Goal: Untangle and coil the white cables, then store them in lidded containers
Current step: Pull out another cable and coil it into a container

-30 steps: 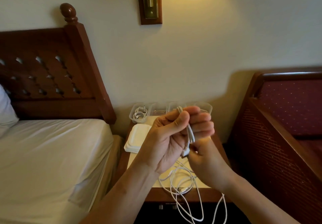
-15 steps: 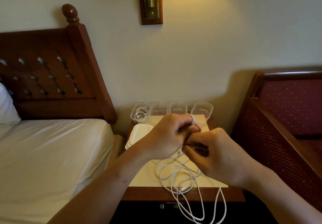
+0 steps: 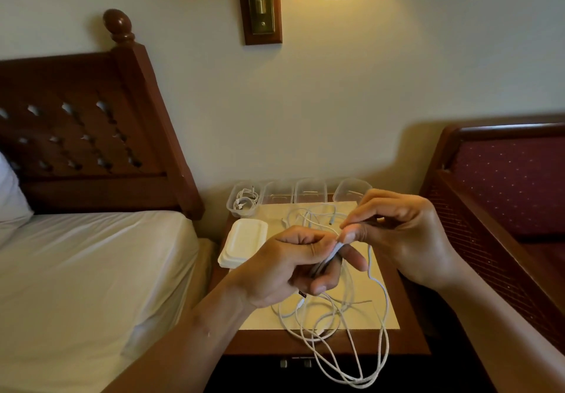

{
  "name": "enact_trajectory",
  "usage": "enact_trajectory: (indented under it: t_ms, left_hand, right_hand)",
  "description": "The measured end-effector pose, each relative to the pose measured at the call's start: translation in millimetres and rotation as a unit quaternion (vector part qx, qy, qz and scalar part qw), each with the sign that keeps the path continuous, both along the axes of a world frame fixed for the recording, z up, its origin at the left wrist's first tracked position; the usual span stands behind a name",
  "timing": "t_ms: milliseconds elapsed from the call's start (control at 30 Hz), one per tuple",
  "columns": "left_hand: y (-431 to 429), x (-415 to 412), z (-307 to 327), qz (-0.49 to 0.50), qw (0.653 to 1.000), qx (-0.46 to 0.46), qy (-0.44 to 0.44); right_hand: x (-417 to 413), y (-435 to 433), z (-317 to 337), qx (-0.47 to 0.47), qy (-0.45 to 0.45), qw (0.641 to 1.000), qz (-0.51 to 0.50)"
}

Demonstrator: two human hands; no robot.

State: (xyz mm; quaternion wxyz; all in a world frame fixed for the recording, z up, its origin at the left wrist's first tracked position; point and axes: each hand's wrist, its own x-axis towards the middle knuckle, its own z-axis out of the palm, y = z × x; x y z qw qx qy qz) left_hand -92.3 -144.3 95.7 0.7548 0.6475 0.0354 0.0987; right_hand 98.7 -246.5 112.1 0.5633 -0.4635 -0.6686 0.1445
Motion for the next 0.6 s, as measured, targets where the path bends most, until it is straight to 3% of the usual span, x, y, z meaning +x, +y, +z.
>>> enact_trajectory:
  t_ms: [167,267,367,433,500,600]
  left_hand:
    - [-13.0,8.9,1.7,0.021,0.983,-0.142,-0.113]
    - [-15.8,16.8,4.0,0.046,0.956,-0.212,-0.196]
    - [-8.5,20.3,16.4,0.096,0.943,-0.200,-0.248]
    - [-0.1,24.4,23.3,0.171,0.952,-0.114,-0.227]
    - [7.4,29.2,21.4,0.240,0.955,0.034,-0.170]
    - [18.0,34.0,10.4,0.267,0.916,0.292,-0.069]
  right_hand:
    - [-1.7,15.5,-21.8,-0.013,0.148,0.988,0.052]
    - [-9.3,16.5,-38.1,-0.082,0.163,0.982,0.054]
    - [-20.8,12.4,-60.2,-0.180,0.151,0.970,0.067]
    - [-27.1,9.3,-68.6,-0.224,0.120,0.966,0.051]
    - [-30.9,7.1,-67.3,-0.224,0.046,0.973,0.019]
    - [-34.1,7.9,-55.8,-0.188,-0.048,0.981,-0.006]
